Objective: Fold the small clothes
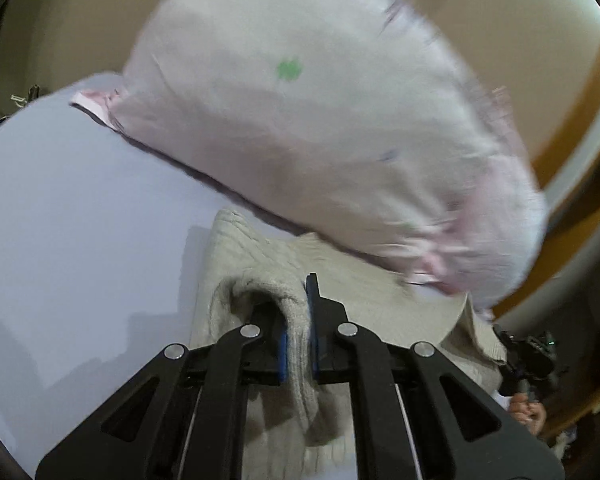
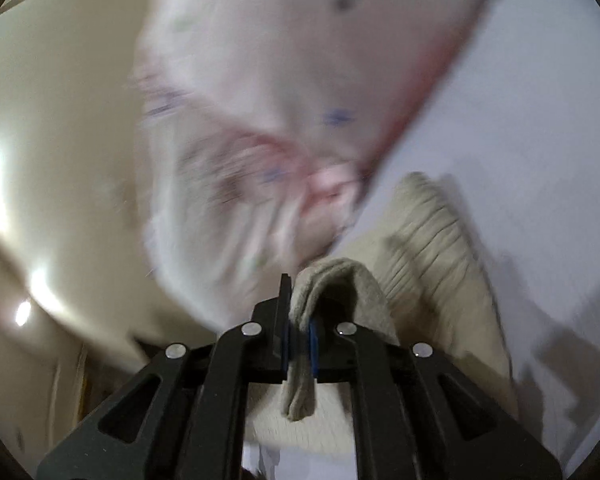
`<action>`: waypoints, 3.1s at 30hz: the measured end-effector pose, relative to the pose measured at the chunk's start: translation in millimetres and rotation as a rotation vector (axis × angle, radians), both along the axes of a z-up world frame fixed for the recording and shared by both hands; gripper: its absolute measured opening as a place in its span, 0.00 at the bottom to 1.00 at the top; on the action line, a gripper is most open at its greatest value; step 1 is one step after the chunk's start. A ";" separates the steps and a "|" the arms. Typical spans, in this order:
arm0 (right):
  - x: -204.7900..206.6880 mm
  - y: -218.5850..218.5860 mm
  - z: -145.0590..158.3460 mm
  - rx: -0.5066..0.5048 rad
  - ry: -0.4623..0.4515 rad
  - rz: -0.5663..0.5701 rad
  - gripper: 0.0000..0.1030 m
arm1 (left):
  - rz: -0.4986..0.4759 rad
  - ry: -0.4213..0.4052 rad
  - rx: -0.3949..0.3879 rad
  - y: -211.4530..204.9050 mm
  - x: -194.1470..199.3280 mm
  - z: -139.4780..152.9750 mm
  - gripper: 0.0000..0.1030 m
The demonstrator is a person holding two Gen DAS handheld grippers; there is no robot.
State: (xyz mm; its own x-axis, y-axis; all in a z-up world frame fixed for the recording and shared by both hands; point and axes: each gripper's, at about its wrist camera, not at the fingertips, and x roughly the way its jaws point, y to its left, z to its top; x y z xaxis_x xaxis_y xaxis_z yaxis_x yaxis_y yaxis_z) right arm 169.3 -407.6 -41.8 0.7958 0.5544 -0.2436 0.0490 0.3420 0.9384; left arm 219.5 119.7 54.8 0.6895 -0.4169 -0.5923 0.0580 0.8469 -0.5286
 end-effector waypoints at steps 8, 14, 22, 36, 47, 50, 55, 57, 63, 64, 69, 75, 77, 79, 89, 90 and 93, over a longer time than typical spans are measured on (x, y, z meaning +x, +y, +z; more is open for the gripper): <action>25.2 -23.9 -14.8 0.220 -0.187 -0.125 0.86 | -0.021 0.070 -0.148 27.1 12.7 -22.4 0.49; 13.8 -32.0 0.2 0.086 -0.227 -0.121 0.95 | 0.018 0.020 -0.081 48.8 -21.3 -10.3 0.89; 25.1 9.0 15.1 -0.003 -0.215 -0.040 0.95 | -0.078 0.161 -0.038 34.5 -30.4 -46.3 0.70; 5.1 7.1 52.1 -0.061 -0.328 -0.023 0.96 | -0.222 0.096 -0.597 -29.1 -11.4 2.1 0.18; -12.8 -45.1 58.6 -0.227 -0.220 -0.060 0.96 | -0.762 0.061 -0.430 -257.0 -1.7 26.6 0.28; -9.2 -36.5 60.1 -0.341 -0.111 0.030 0.97 | -0.581 -0.086 -0.311 -198.2 -11.8 44.9 0.65; 10.9 -9.3 39.7 -0.462 0.072 0.181 0.97 | -0.376 0.060 -0.091 -147.6 -0.2 6.6 0.73; 17.5 1.0 27.9 -0.484 0.132 0.230 0.97 | -0.383 0.128 -0.068 -150.5 3.4 -12.6 0.73; 10.5 18.0 17.9 -0.575 0.124 0.241 0.84 | -0.439 0.203 -0.029 -184.7 5.6 -43.2 0.82; 7.4 19.2 17.9 -0.580 0.112 0.236 0.62 | -0.449 0.214 -0.044 -190.3 7.7 -48.7 0.82; -8.0 28.3 30.1 -0.473 -0.016 0.267 0.33 | -0.503 0.164 -0.057 -197.4 7.9 -44.0 0.44; -5.2 95.9 47.2 -0.599 -0.095 0.412 0.35 | -0.490 -0.017 0.103 -140.4 -34.2 0.7 0.45; 3.0 111.8 40.5 -0.733 -0.032 0.373 0.48 | -0.428 0.011 0.217 -132.2 -33.4 -7.4 0.55; -5.7 108.0 43.7 -0.766 -0.032 0.284 0.54 | -0.368 0.058 0.239 -117.6 -33.2 -20.9 0.63; -24.5 114.2 58.6 -0.838 -0.105 0.208 0.09 | -0.238 -0.126 0.255 -105.0 -65.8 9.0 0.71; -24.4 101.2 60.3 -0.801 -0.108 0.153 0.09 | -0.240 -0.128 0.255 -104.9 -68.9 9.7 0.71; -10.4 99.7 43.2 -0.833 -0.005 0.155 0.10 | -0.243 -0.127 0.255 -96.6 -81.7 7.8 0.71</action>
